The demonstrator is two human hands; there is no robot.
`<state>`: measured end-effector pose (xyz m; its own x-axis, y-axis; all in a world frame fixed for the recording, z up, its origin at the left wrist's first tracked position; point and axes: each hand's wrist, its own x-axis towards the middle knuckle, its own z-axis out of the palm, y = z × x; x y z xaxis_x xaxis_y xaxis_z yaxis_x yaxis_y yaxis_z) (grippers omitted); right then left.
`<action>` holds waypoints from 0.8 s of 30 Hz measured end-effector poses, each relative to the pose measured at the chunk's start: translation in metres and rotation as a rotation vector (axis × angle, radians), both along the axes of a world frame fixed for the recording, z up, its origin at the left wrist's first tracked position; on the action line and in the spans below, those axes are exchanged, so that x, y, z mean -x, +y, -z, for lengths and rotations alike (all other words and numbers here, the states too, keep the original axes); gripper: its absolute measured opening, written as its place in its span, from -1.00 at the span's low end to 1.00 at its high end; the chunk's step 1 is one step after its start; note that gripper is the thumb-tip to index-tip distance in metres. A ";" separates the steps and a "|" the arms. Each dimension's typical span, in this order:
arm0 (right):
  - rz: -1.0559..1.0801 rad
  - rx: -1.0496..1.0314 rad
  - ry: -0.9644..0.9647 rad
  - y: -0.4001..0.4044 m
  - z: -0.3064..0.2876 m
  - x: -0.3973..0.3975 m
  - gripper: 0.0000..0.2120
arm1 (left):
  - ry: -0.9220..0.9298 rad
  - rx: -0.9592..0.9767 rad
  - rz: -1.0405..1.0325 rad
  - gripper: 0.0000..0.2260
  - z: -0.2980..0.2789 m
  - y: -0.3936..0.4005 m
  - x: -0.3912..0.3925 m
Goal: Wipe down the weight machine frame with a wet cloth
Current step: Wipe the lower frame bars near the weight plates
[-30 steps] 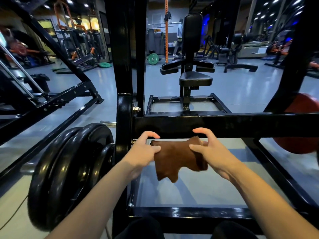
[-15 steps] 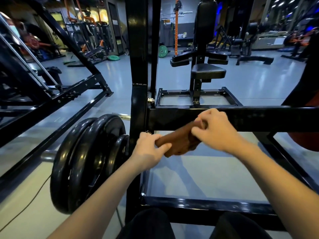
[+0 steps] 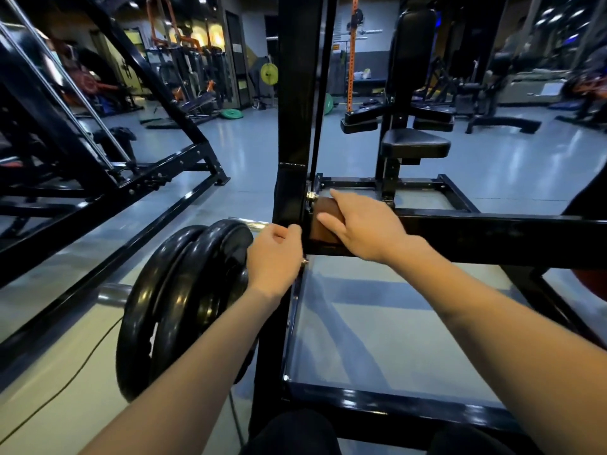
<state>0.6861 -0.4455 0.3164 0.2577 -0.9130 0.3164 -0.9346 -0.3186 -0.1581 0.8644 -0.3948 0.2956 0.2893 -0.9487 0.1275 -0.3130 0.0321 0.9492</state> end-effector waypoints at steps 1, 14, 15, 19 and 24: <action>-0.013 -0.010 0.035 0.000 -0.003 0.006 -0.32 | -0.076 0.089 -0.066 -0.83 -0.001 -0.001 -0.006; -0.062 -0.501 0.092 -0.049 -0.044 -0.030 0.00 | 0.348 -0.079 0.170 -0.49 -0.008 -0.100 -0.012; -0.051 -0.459 0.109 -0.049 -0.039 -0.035 -0.02 | 0.365 -0.070 0.158 -0.52 -0.010 -0.095 -0.011; -0.032 -0.041 0.192 -0.011 -0.010 -0.006 -0.04 | 0.380 -0.076 0.127 -0.58 -0.010 -0.090 -0.005; 0.062 0.064 0.164 0.016 0.008 0.057 0.05 | 0.368 -0.061 0.149 -0.63 -0.012 -0.089 -0.006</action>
